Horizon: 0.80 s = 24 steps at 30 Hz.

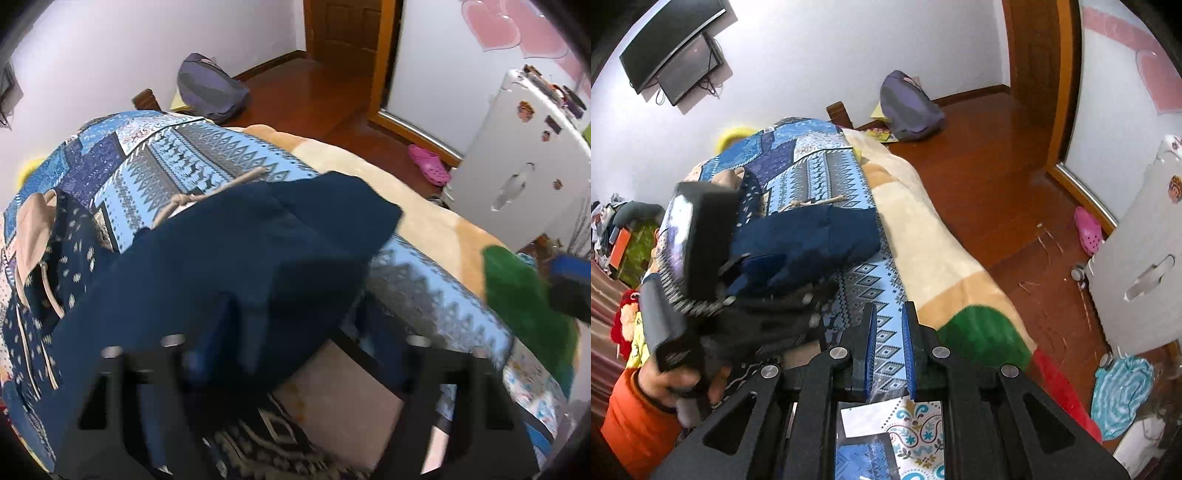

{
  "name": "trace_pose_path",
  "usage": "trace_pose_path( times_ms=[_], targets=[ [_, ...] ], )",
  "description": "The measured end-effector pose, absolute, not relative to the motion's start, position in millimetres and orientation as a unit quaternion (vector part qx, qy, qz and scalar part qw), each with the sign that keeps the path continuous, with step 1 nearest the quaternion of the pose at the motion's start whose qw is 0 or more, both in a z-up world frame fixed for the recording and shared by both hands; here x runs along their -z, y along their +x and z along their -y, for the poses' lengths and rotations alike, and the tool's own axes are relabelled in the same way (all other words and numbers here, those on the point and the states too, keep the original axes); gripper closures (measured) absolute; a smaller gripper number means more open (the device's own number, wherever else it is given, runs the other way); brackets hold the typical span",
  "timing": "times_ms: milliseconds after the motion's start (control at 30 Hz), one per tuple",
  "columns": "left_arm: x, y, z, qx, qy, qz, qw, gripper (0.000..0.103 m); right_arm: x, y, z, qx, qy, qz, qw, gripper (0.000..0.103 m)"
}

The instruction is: Fold large clothes

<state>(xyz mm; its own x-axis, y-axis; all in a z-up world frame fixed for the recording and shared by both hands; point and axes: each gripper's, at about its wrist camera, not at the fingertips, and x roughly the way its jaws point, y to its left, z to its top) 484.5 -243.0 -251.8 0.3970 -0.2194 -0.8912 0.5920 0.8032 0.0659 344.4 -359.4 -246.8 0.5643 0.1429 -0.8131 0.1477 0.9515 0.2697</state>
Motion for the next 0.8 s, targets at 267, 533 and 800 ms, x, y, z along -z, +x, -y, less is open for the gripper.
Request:
trace_pose_path(
  times_ms=[267, 533, 800],
  targets=[
    [202, 495, 186, 0.227, 0.106, -0.456, 0.854, 0.1, 246, 343, 338, -0.009, 0.112, -0.476, 0.872, 0.094],
    [111, 469, 33, 0.149, 0.022, -0.37, 0.917, 0.1, 239, 367, 288, -0.062, 0.084, -0.467, 0.878, 0.094],
    [104, 429, -85, 0.051, 0.009, -0.349, 0.935, 0.1, 229, 401, 213, -0.107, 0.011, -0.44, 0.892, 0.094]
  ],
)
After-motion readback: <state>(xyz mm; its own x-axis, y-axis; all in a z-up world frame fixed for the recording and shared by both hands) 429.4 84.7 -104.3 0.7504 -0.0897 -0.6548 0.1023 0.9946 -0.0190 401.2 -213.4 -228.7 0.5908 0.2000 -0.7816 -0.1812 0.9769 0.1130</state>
